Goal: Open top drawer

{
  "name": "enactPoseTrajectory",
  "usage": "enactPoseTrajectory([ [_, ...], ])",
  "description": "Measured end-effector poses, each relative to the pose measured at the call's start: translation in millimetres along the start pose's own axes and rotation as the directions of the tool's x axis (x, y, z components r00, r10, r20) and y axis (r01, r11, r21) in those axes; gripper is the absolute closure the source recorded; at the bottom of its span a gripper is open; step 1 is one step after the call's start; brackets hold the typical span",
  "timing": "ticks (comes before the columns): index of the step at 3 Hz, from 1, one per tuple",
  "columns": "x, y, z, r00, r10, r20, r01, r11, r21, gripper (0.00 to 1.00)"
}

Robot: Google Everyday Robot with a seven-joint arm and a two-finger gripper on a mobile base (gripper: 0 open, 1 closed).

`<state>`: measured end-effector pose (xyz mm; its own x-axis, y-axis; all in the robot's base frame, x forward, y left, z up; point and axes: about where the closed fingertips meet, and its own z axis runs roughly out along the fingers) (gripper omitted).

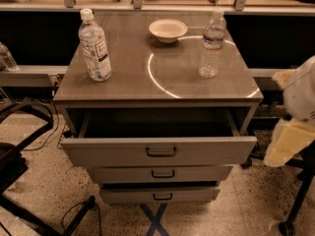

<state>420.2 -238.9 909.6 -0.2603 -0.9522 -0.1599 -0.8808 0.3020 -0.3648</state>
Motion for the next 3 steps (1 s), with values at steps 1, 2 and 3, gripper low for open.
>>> enactPoseTrajectory([
  [1,-12.4,20.4,37.9,0.999,-0.048,0.004,0.049,0.9974,-0.054,0.00],
  [2,-37.8,78.9,92.7,0.994,-0.102,0.040,0.108,0.9812,-0.160,0.00],
  [3,-38.8,79.6,94.0,0.994,-0.105,0.036,0.109,0.9810,-0.160,0.00],
])
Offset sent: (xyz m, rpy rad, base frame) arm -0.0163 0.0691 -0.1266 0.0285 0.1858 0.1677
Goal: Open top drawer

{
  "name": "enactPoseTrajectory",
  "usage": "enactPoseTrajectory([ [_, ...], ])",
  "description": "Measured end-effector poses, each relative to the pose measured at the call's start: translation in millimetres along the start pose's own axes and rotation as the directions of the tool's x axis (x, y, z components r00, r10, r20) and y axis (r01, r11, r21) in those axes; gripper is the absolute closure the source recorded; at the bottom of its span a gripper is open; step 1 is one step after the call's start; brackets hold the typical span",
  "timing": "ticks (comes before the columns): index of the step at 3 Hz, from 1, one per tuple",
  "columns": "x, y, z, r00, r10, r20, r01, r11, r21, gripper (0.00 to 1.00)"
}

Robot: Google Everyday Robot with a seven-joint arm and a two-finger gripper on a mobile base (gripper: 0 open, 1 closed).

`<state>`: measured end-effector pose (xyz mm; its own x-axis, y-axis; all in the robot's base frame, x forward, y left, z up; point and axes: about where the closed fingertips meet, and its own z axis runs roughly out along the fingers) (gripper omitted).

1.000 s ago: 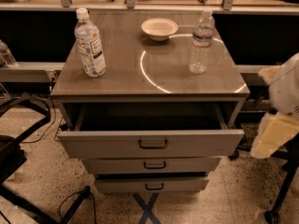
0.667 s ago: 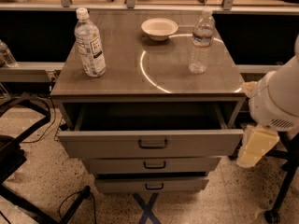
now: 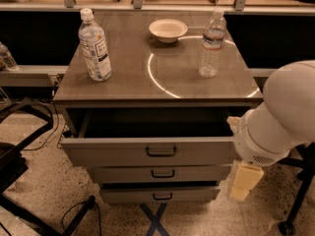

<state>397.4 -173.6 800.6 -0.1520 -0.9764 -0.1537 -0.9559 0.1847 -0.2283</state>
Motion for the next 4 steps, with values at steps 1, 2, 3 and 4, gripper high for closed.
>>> enactPoseTrajectory([
  [1,-18.1,5.2,24.1,0.996,-0.029,-0.079,0.029,0.9996,0.001,0.00],
  [2,-46.8,16.6,68.7,0.983,-0.086,-0.160,0.084,0.9963,-0.019,0.00],
  [3,-66.8,24.6,100.5,0.975,-0.121,-0.186,0.115,0.9925,-0.042,0.00],
  [4,-78.6,36.3,127.5,0.978,-0.144,-0.153,0.133,0.9880,-0.079,0.00],
])
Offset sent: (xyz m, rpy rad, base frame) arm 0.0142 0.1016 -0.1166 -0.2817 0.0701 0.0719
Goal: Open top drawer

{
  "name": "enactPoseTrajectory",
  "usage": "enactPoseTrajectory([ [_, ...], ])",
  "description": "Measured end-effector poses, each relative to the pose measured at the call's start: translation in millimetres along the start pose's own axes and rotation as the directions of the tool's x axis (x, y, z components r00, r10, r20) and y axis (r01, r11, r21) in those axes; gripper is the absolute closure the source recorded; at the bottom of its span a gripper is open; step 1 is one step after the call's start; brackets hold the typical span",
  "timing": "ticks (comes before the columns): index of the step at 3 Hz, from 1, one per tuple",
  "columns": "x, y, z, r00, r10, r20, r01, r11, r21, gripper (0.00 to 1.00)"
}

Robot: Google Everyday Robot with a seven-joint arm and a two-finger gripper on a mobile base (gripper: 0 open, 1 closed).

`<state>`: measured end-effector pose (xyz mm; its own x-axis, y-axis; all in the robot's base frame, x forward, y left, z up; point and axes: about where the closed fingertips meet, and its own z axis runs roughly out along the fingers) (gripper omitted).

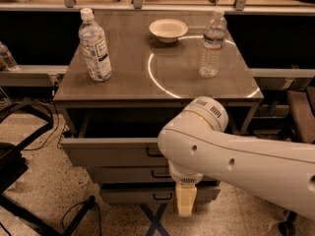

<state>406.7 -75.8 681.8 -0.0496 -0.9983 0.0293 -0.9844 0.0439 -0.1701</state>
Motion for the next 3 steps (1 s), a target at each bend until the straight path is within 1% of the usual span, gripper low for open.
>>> enactPoseTrajectory([
  [1,-14.8,2.9,9.9,0.997,-0.021,0.079,0.022,0.9996,-0.016,0.00],
  [2,-27.1,0.9,10.8,0.987,-0.060,0.150,0.064,0.9976,-0.025,0.00],
  [3,-47.5,-3.2,14.9,0.973,-0.116,0.198,0.127,0.9909,-0.044,0.00],
])
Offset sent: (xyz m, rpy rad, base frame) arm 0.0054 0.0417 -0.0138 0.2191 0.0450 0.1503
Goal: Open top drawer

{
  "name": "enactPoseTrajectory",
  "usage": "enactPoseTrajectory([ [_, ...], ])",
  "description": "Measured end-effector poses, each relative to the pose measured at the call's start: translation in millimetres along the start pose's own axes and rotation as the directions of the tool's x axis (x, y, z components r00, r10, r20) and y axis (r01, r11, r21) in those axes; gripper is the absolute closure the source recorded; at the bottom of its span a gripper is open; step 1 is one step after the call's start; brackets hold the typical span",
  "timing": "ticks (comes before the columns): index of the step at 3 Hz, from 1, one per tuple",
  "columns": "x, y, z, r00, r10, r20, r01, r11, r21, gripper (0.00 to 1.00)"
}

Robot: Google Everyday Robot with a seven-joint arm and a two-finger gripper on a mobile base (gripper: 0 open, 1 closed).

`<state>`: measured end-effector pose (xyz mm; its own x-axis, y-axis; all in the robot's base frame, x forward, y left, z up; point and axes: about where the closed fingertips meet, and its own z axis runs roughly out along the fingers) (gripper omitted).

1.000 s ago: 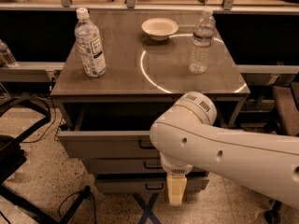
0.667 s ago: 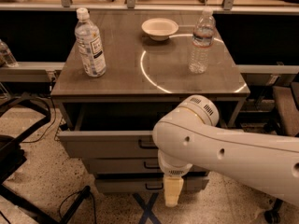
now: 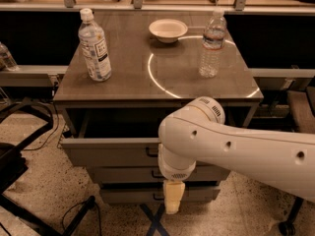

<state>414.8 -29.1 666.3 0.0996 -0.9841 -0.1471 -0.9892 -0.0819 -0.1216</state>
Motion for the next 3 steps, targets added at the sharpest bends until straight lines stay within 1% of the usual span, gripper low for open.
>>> enactPoseTrajectory([
  [1,-11.0,1.4,38.1,0.999,-0.030,0.037,0.033,0.9970,-0.070,0.02],
  [2,-9.7,2.9,52.6,0.999,-0.025,0.047,0.030,0.9950,-0.096,0.33],
  [3,-10.7,2.1,45.9,0.999,-0.025,0.047,0.030,0.9950,-0.096,0.55],
])
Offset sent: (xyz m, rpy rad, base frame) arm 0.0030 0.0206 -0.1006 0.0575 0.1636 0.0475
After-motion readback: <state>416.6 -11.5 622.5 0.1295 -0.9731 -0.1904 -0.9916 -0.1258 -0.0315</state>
